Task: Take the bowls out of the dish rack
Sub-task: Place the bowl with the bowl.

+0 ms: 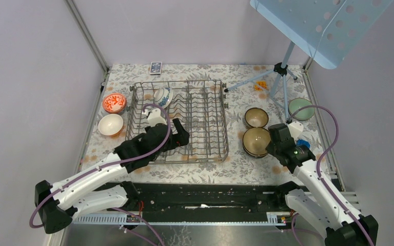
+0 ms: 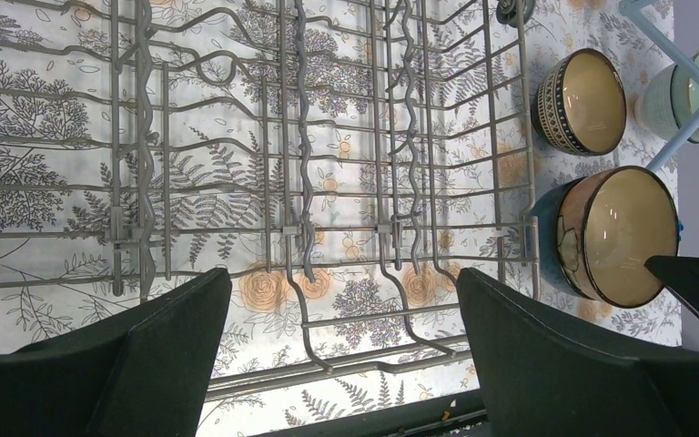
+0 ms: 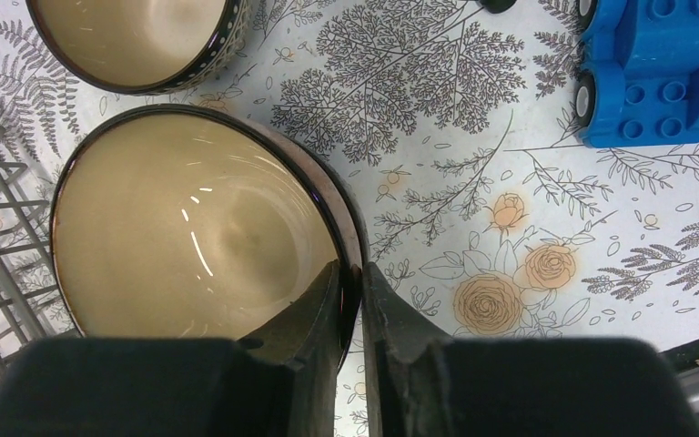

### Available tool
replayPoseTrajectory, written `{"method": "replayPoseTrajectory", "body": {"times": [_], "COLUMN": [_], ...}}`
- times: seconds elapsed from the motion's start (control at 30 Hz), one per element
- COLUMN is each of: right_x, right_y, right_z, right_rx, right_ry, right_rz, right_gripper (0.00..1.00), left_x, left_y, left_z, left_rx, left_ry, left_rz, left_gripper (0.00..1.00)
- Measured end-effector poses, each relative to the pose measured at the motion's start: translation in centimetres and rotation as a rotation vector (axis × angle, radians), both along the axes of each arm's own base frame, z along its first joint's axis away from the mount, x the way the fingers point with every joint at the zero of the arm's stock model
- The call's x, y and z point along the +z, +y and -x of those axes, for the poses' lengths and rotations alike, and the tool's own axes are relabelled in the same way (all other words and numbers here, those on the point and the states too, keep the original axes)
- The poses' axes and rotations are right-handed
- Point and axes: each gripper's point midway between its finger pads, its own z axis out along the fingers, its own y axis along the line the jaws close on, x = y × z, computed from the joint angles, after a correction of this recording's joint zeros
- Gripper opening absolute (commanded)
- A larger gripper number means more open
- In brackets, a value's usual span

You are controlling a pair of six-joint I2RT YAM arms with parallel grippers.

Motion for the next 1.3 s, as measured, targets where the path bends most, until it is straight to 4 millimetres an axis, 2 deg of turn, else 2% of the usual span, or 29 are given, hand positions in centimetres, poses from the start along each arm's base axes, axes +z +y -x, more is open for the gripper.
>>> {"method": "replayPoseTrajectory", "body": {"times": [0.2,0.43,0.63,0.9,1.07,1.3], "right_x": [0.3,0.6,1.2,3.2,2.8,2.5], "right_y": [0.0,0.1,0.4,0.4,0.5,0.0], "right_z": [0.0,0.0,-0.2,-1.6,-2.5,-2.4], "right_rx": [0.0,0.003,0.009,0.065,0.117,0.133], "right_ry": [-0.01,-0.015,-0.029,-0.027,0.04,0.061], "right_rz": [-0.002,-0.014,-0.025,0.035,0.096,0.114], "right_gripper": [0.28,0.46,0.54,0.57,0.57,0.46], "left_x": [-0.1,-0.4,-0.4,-0.4,-0.5,-0.7], "left_y": [0.0,-0.2,-0.2,-0.2,-0.3,-0.5], "left_z": [0.0,0.0,0.0,0.0,0.0,-0.1], "left_rx": [-0.001,-0.005,-0.006,-0.006,-0.009,-0.017], "left_ry": [0.002,0.012,0.012,0.012,0.013,0.008], "left_rz": [0.0,-0.007,-0.007,-0.008,-0.011,-0.007], "left_gripper": [0.99,0.99,0.99,0.99,0.99,0.99]}}
